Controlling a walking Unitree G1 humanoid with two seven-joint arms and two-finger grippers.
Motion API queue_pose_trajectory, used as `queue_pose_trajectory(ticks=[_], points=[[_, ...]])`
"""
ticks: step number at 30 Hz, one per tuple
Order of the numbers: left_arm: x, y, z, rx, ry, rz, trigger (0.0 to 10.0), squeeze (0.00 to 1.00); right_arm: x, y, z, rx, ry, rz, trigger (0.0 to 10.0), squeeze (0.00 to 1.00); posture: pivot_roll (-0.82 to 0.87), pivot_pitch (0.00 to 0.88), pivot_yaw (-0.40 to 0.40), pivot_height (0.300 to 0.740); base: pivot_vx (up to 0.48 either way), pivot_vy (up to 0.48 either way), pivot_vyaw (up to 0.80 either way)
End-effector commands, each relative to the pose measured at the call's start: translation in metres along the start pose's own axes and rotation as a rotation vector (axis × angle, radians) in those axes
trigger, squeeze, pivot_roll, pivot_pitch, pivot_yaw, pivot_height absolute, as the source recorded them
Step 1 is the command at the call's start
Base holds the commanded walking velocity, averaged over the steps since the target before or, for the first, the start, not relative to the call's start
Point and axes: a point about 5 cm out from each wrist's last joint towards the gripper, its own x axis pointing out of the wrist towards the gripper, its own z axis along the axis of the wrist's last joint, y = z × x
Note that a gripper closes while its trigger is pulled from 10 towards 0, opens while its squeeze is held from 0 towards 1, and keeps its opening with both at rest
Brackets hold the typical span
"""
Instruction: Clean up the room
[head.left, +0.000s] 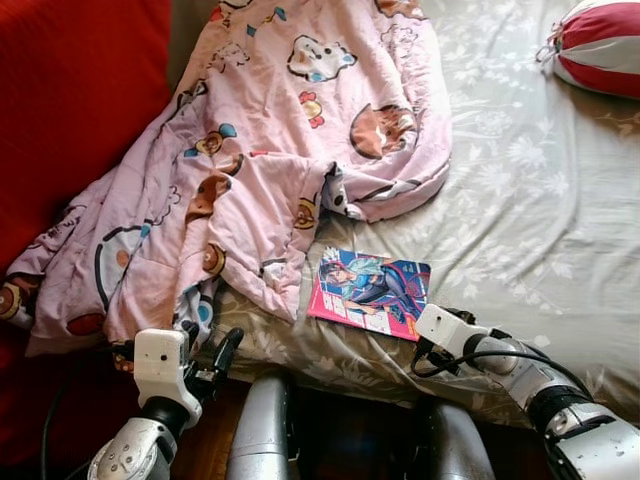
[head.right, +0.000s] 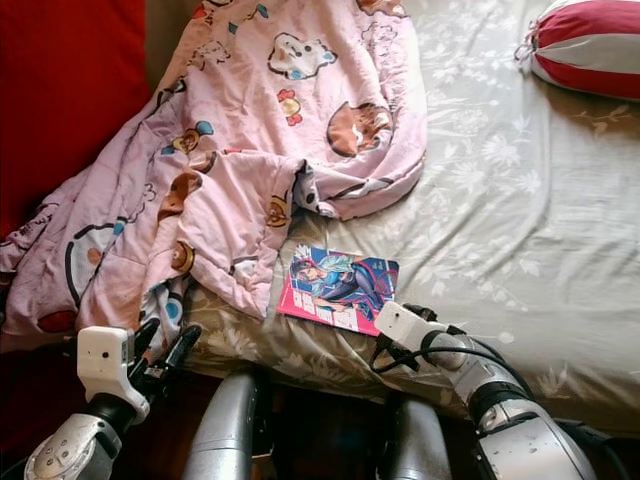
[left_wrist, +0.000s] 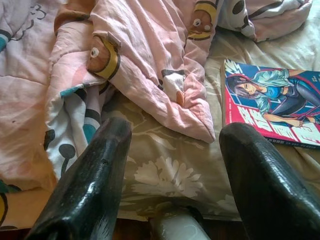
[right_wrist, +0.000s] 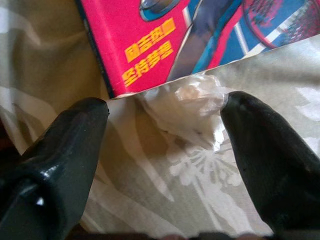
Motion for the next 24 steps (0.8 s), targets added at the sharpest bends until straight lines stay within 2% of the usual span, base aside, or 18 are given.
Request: queue_pose_trajectory(ticks=[1,5,10,11,12,13,16,17,19,22,23,24], points=[[-0.004,0.002,-0.002,-0.009,0.017,0.002,10.0,0.00,0.000,0.010,-0.008,0.015,0.026,0.027,10.0,0.00,0.30,0.311,0.088,0.613,0.000,0.000,0.00],[-0.011,0.001,-0.004,-0.004,0.048,-0.003,10.0,0.00,-0.003,-0.006,-0.012,0.014,0.074,-0.072,10.0,0.00,0.31,0.315,0.096,0.613,0.000,0.000,0.00],[-0.012,0.001,-0.004,-0.006,0.050,0.002,10.0,0.00,-0.004,-0.010,-0.014,0.020,0.084,-0.095,10.0,0.00,0.31,0.311,0.095,0.613,0.000,0.000,0.00],[-0.012,0.002,-0.003,-0.005,0.051,0.003,10.0,0.00,-0.004,-0.010,-0.013,0.020,0.084,-0.095,4.4,0.00,0.31,0.310,0.095,0.613,0.000,0.000,0.00],[-0.012,0.002,-0.003,-0.005,0.051,0.003,10.0,0.00,-0.004,-0.010,-0.013,0.020,0.084,-0.095,4.4,0.00,0.31,0.310,0.095,0.613,0.000,0.000,0.00],[-0.012,0.001,-0.003,-0.005,0.051,0.001,10.0,0.00,-0.004,-0.009,-0.013,0.016,0.079,-0.087,0.0,0.00,0.31,0.310,0.095,0.613,0.000,0.000,0.00],[-0.012,0.000,-0.002,-0.006,0.052,-0.001,10.0,0.00,-0.003,-0.009,-0.009,0.020,0.064,-0.090,0.0,0.00,0.31,0.307,0.097,0.613,0.000,0.000,0.00],[-0.011,0.000,-0.002,-0.005,0.052,-0.001,10.0,0.00,-0.002,-0.008,-0.008,0.019,0.062,-0.091,0.6,0.00,0.31,0.306,0.097,0.613,0.000,0.000,0.00],[-0.011,0.000,-0.001,-0.005,0.052,-0.001,10.0,0.00,-0.002,-0.008,-0.008,0.019,0.064,-0.088,2.9,0.00,0.31,0.304,0.098,0.613,0.000,0.000,0.00],[-0.011,0.001,-0.001,-0.004,0.052,-0.001,10.0,0.00,-0.002,-0.007,-0.008,0.015,0.072,-0.085,3.4,0.00,0.31,0.303,0.100,0.613,0.000,0.000,0.00],[-0.011,0.001,-0.001,-0.004,0.053,-0.001,10.0,0.00,-0.001,-0.006,-0.008,0.012,0.075,-0.083,4.9,0.00,0.31,0.303,0.100,0.613,0.000,0.000,0.00],[-0.011,0.001,-0.001,-0.002,0.056,-0.002,10.0,0.00,-0.001,-0.005,-0.009,0.012,0.082,-0.078,10.0,0.00,0.31,0.303,0.100,0.613,0.000,0.000,0.00]])
